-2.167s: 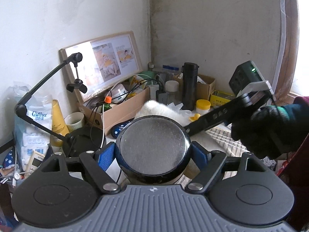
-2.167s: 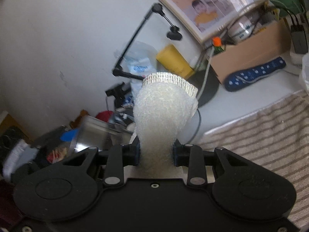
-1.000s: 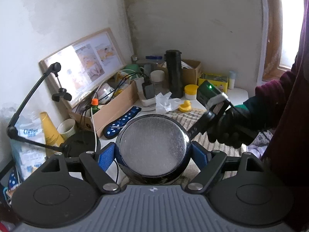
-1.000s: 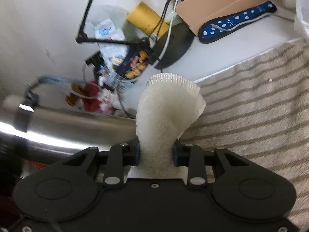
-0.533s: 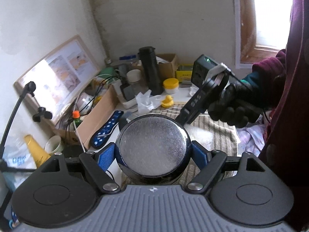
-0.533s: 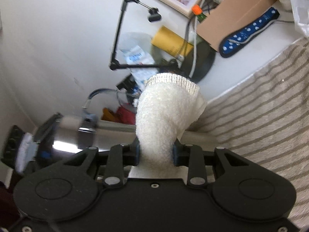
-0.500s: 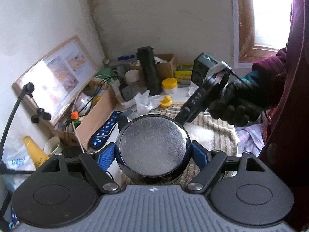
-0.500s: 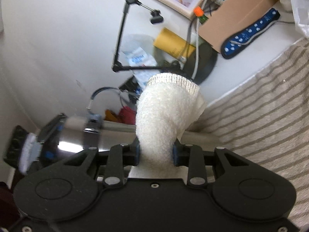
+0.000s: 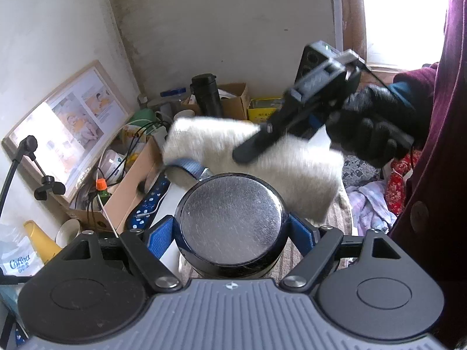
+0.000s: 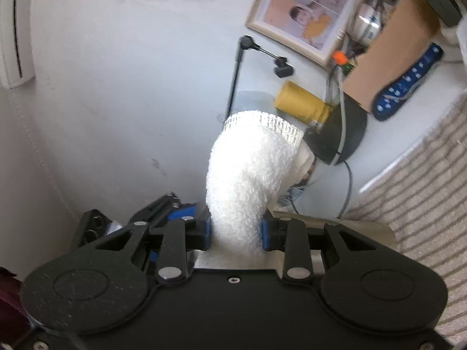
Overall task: Clean container
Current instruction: 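Rub the cloth in the right gripper across the tumbler lid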
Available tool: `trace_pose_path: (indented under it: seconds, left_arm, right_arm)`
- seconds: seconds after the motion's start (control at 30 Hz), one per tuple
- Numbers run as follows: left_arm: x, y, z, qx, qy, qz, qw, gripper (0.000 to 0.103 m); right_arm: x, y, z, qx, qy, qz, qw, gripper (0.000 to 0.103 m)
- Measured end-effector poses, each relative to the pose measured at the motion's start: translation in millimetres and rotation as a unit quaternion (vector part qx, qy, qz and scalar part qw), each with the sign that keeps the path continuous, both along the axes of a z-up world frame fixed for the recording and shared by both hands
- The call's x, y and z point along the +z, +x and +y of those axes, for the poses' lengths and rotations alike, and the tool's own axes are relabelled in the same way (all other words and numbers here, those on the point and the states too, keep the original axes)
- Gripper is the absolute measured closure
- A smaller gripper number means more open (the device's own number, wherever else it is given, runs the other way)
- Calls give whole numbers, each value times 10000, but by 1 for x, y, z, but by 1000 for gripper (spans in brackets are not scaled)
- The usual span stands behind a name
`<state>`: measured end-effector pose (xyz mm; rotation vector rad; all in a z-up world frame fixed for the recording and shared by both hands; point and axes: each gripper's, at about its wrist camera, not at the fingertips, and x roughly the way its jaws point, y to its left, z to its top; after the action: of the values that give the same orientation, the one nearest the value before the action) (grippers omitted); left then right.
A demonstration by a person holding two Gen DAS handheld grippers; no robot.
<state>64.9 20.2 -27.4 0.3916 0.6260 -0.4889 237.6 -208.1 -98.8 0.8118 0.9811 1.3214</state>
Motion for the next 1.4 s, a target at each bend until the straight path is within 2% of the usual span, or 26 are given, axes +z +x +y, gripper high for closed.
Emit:
trace_pose_path:
  seconds: [0.13, 0.27, 0.37, 0.43, 0.63, 0.87, 1.17, 1.4]
  left_arm:
    - [0, 0, 1, -75, 22, -6, 10000, 20]
    - [0, -2, 1, -105, 25, -33, 9999, 21]
    - [-1, -3, 2, -85, -7, -56, 9999, 21]
    - [-2, -4, 3, -60, -21, -72, 10000, 21]
    - [-2, -9, 3, -1, -21, -100, 9999, 21]
    - [-1, -13, 3, 164, -73, -115, 9998, 21]
    - [-1, -16, -1, 210, -58, -125, 9997, 21]
    - [0, -14, 0, 314, -111, -103, 9994, 21]
  right_arm:
    - [21, -3, 4, 93, 46, -298, 9995, 73]
    - [29, -5, 8, 141, 42, -514, 9986, 73]
    - [17, -5, 10, 84, -221, -507, 9984, 74]
    - [1, -4, 6, 0, -134, -237, 9996, 74]
    - [-23, -4, 5, -99, -353, -10, 9993, 73]
    - [-26, 3, 11, 40, -325, -28, 9995, 73]
    - [-53, 12, 10, 91, -875, 73, 9961, 73]
    - [-69, 25, 20, 246, -1225, -33, 9922, 73]
